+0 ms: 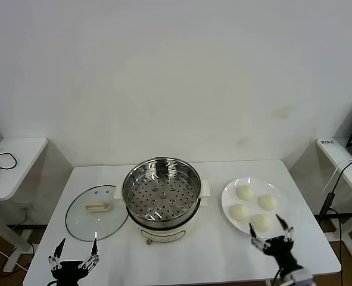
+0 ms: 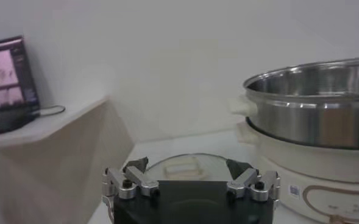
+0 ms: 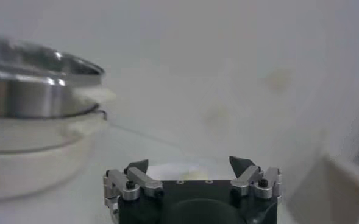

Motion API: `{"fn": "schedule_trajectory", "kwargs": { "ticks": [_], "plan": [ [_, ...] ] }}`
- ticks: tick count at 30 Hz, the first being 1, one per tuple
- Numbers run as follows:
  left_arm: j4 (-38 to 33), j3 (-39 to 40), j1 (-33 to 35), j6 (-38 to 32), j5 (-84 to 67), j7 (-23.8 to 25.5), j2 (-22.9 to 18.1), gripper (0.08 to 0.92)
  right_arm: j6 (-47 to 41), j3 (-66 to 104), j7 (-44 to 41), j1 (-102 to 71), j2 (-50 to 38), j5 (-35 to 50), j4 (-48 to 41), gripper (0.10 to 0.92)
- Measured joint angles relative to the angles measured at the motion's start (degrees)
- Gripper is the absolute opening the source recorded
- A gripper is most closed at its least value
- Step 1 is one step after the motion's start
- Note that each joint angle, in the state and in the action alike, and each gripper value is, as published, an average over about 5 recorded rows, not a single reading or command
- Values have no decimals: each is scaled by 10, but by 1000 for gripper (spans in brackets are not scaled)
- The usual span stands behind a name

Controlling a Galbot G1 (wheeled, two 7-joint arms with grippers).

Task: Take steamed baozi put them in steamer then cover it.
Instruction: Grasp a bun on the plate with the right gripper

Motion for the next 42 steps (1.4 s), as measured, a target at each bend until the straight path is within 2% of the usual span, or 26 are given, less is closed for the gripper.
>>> {"fn": "schedule_trajectory", "kwargs": {
  "ticks": [11, 22, 30, 42],
  "plan": [
    [-5, -14, -21, 22, 50, 37, 3, 823, -20, -1, -135, 158, -157, -136, -105, 823],
    [-8, -26, -31, 27, 69, 47, -1, 823, 24, -200, -318, 434, -294, -169, -272, 823],
    [-6, -37, -30, 28, 75, 51, -1, 823, 48, -410, -423, 641, -316, -147, -367, 823],
    [1, -52, -41, 29, 78, 54, 1, 823, 62, -651, -512, 838, -261, -133, -479, 823]
  ]
}}
